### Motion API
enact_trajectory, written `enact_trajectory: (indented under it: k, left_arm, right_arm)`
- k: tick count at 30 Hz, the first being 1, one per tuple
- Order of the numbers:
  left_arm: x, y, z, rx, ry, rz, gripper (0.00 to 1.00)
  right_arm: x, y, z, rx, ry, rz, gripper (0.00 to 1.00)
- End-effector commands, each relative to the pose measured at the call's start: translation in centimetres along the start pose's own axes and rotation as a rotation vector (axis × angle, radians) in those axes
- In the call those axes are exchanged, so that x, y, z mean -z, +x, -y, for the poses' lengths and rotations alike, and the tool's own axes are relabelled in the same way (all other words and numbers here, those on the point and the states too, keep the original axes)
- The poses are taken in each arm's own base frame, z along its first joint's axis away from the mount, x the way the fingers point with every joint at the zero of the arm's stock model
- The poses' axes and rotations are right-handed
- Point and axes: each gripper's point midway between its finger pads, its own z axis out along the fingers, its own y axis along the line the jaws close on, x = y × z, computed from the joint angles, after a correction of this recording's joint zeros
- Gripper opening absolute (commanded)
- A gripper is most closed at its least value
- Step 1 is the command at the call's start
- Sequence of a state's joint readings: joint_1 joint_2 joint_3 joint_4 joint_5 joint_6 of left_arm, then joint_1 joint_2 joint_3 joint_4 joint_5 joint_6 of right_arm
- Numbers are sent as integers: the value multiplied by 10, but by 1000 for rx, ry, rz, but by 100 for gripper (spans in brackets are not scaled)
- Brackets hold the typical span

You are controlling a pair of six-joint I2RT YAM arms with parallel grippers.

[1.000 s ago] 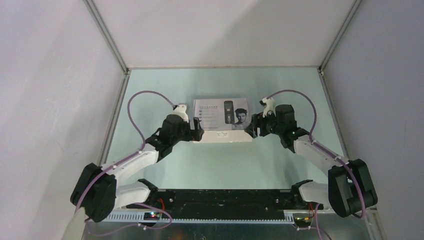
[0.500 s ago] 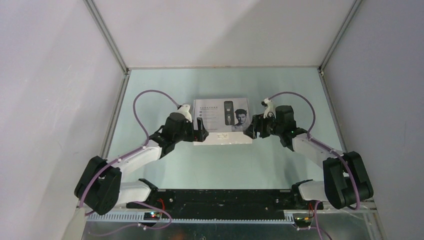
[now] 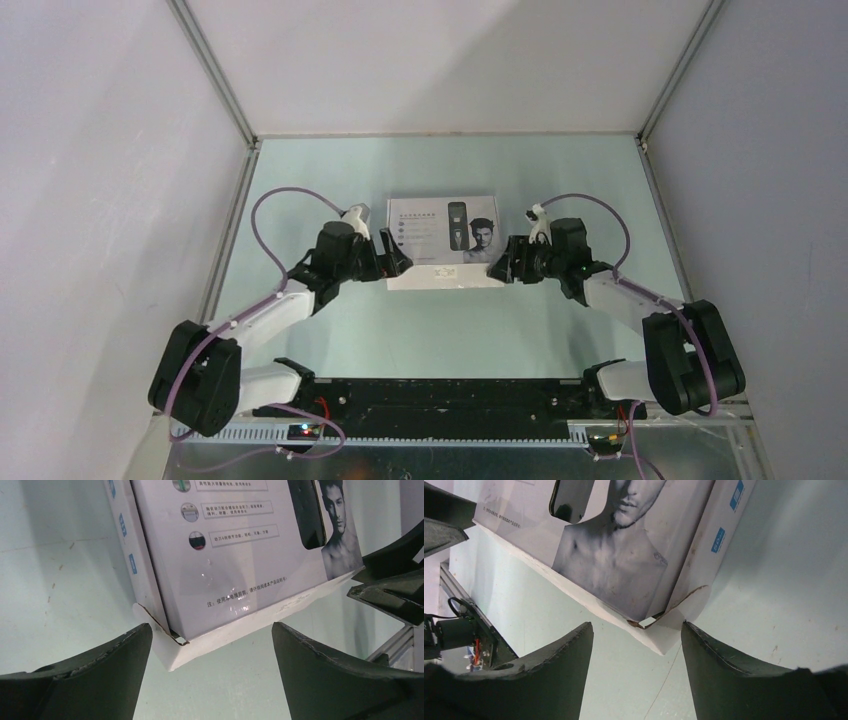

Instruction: Sort the hair-cutting tools

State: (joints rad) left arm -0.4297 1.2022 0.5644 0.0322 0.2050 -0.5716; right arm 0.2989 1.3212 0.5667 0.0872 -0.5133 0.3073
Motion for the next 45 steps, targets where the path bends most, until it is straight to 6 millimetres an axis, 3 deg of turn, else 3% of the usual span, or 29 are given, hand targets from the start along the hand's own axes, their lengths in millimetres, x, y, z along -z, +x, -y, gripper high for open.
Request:
enact_trajectory:
  k: [1,6,19,23,28,33,41,45]
  left_arm:
    - [3,10,7,55,29,-56,95]
    - [6,22,-1,76,-36,-140,88]
    - [26,27,44,188,55,-277,66]
    - [29,23,45,167,44,-264,68]
    - [30,15,13,69,-81,-148,82]
    - [15,2,1,1,-74,-21,87]
    - [-7,20,-9,0,-71,-74,89]
    - [-12,23,-7,14,-54,-88,84]
  right_arm:
    - [4,-2,-5,-84,0,18,68]
    - [5,2,-5,-126,37,11,65]
    - [21,4,-26,-376,59,15,50]
    - [26,5,-27,-361,82,18,49]
    - [32,7,-4,-265,199,46,61]
    - [23,-5,-7,-185,140,115,66]
    - [-1,3,-8,-167,103,99,67]
    - [-10,8,-6,-170,101,85,66]
